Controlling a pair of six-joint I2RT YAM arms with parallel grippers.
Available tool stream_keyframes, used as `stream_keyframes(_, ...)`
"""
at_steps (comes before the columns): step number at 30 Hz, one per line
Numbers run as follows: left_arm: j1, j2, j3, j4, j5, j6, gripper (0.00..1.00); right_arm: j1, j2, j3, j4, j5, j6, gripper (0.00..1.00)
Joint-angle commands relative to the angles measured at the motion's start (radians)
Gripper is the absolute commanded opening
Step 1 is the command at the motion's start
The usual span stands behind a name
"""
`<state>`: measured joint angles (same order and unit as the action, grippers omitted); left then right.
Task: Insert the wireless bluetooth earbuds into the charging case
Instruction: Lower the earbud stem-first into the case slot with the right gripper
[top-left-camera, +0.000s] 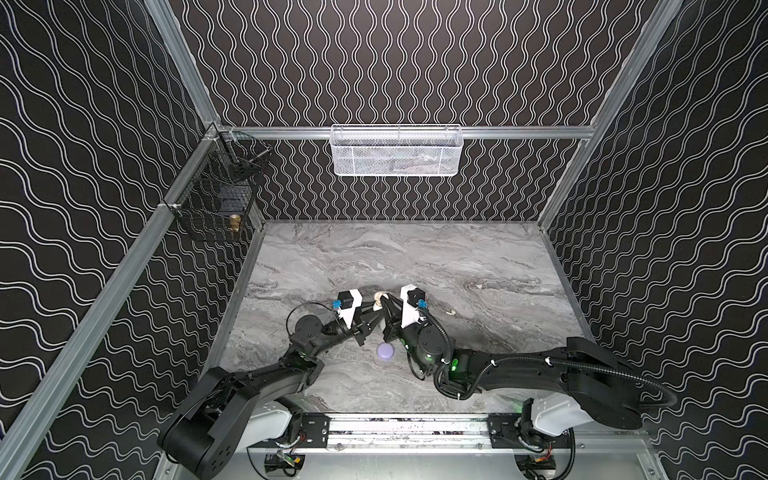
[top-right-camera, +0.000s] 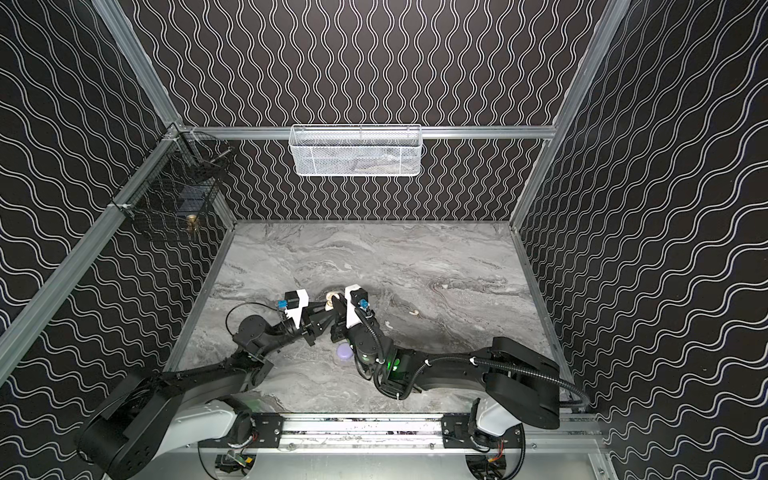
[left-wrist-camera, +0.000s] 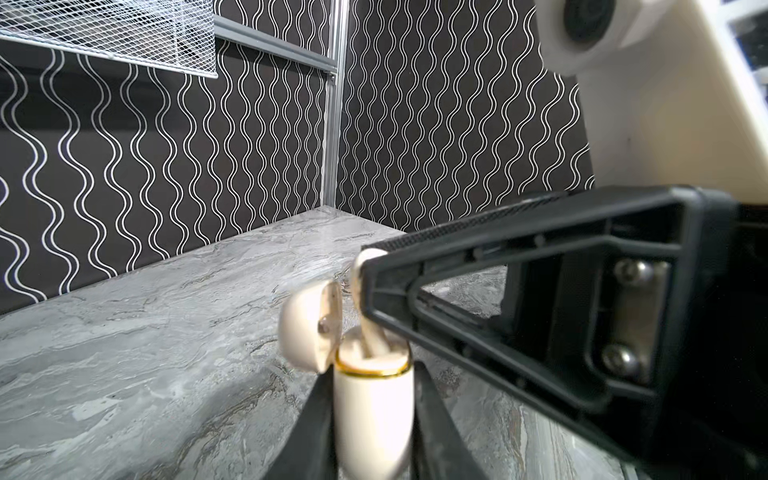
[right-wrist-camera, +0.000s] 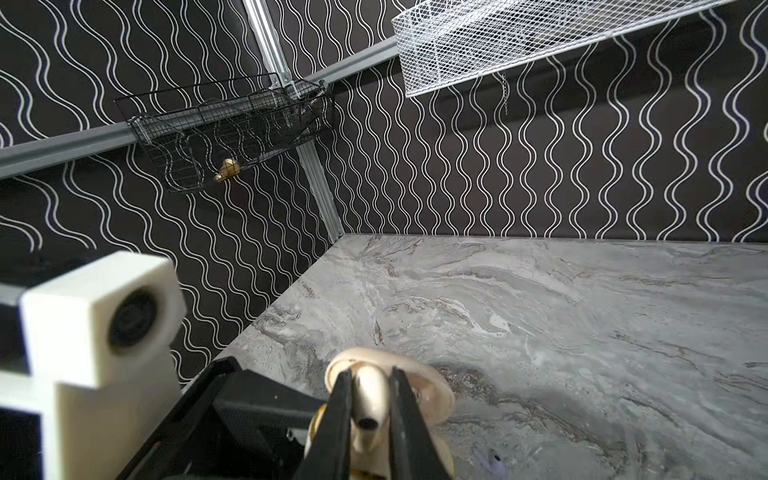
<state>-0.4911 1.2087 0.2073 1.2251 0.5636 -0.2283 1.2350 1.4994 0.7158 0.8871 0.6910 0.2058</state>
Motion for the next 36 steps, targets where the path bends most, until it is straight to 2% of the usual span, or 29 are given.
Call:
stream_keyframes(1, 0.002, 0.010, -0.004, 0.099, -0.013, 0.005, 0.00, 0.001, -0.019, -0.010, -0.014, -0.036, 0.031, 0.10)
stream_keyframes(10, 0.003, 0.007, -0.011, 0.114, -0.007, 0.016, 0.00, 0.000, -0.036, 0.015, -0.089, -0.090, 0.087, 0.12)
stream_keyframes(16, 0.003, -0.001, -0.018, 0.122, -0.007, 0.018, 0.00, 0.001, -0.045, -0.011, -0.087, -0.050, 0.105, 0.11)
stream_keyframes(24, 0.002, 0.000, -0.028, 0.151, -0.003, 0.028, 0.00, 0.003, -0.047, -0.001, -0.134, -0.017, 0.075, 0.08)
stream_keyframes(36, -0.003, -0.031, -0.036, 0.105, -0.029, 0.075, 0.00, 0.018, -0.072, 0.008, -0.185, -0.006, 0.044, 0.05)
